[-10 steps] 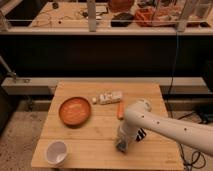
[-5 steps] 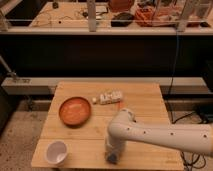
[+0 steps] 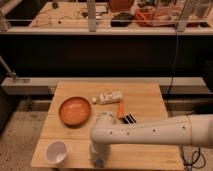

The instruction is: Wipe the white sponge on the table

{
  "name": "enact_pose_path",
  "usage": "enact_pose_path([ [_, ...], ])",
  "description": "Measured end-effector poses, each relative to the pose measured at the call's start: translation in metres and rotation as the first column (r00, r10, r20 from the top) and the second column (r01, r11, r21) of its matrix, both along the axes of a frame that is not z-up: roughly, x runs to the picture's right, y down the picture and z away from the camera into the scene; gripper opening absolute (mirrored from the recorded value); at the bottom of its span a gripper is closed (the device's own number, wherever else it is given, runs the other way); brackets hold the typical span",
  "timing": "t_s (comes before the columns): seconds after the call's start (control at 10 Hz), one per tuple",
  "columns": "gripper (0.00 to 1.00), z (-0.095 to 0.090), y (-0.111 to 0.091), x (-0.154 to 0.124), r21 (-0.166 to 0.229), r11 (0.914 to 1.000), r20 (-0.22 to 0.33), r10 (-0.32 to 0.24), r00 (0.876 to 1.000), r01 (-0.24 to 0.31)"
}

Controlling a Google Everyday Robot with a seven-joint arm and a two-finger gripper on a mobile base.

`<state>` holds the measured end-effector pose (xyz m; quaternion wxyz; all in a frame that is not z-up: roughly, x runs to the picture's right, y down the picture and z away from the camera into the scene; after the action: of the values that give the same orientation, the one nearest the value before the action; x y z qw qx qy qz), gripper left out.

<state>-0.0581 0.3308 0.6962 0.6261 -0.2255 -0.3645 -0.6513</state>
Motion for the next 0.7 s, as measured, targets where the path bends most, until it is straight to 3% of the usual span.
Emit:
enact_pose_path([
  [0.4, 0.00, 0.025, -0.021, -0.049, -0.003, 0.9998, 0.074, -0.017, 0.997, 0.018],
  [0.7, 0.00, 0.054, -0.051, -0.045, -0.009, 0.9995, 0.048, 0.032, 0.998, -0.032],
])
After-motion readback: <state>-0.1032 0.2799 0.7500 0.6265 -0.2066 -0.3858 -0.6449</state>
